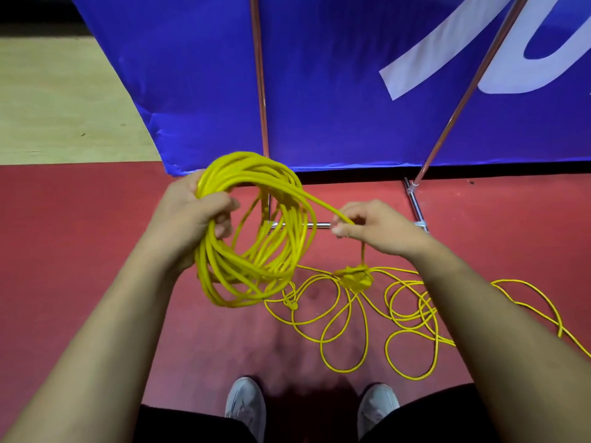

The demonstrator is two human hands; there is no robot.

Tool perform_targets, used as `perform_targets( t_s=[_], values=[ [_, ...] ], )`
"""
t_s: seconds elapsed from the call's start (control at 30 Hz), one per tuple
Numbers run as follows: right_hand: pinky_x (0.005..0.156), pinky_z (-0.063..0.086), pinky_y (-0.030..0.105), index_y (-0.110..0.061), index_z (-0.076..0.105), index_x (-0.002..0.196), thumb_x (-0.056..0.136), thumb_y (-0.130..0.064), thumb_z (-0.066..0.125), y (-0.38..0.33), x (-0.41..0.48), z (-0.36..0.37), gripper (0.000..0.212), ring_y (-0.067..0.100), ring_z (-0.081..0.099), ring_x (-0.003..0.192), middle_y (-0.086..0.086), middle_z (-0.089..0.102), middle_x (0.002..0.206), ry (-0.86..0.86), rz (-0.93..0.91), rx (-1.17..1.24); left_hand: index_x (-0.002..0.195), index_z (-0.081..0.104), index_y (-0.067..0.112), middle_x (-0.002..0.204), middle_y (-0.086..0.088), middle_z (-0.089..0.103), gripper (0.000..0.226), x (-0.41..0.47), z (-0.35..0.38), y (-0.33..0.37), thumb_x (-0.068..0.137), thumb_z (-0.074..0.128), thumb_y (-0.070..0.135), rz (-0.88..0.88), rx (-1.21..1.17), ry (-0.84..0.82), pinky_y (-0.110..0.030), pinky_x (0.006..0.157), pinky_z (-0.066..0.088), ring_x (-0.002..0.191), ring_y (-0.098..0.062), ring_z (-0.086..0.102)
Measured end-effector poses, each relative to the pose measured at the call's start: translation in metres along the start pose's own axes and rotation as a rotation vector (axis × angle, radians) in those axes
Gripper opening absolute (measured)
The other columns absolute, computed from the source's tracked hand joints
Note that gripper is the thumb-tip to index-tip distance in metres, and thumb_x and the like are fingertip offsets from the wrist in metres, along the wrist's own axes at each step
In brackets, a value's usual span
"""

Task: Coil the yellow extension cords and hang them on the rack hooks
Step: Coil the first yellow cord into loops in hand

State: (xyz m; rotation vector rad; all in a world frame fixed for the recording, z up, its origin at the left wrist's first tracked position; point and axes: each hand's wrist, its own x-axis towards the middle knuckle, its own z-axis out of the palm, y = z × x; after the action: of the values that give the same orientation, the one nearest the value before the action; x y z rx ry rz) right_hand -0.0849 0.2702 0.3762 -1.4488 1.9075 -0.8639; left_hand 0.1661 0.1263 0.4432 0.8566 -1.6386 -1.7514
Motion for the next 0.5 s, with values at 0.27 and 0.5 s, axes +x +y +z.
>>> perform_targets(
  t_s=[0.27, 0.5],
  values=[
    [0.071, 0.051, 0.027, -0.005, 0.052, 0.087, 0.095, -0.007, 0.058, 0.031, 0.001, 0.028, 0.010, 0.015, 0.061, 0.062, 0.012, 0.061, 0.068, 0.003, 0.261, 0.361, 0.068, 0.048, 0.010, 0.044, 0.000, 0.036, 0.012, 0.007, -0.003, -0.007, 0.067, 0.055, -0.001, -0.069, -0.131, 0.111, -0.022, 0.042, 0.031, 0.034, -0.013, 0.034],
    [0.043, 0.028, 0.020, -0.010, 0.060, 0.084, 0.089, -0.013, 0.068, -0.009, 0.009, 0.020, 0.010, 0.010, 0.037, 0.041, 0.002, 0.051, 0.050, 0.325, 0.141, 0.366, 0.075, 0.062, 0.002, 0.049, -0.002, 0.052, 0.008, 0.009, -0.011, -0.008, 0.079, 0.060, -0.004, -0.078, -0.094, 0.217, -0.019, 0.043, 0.044, 0.042, -0.012, 0.052]
  ],
)
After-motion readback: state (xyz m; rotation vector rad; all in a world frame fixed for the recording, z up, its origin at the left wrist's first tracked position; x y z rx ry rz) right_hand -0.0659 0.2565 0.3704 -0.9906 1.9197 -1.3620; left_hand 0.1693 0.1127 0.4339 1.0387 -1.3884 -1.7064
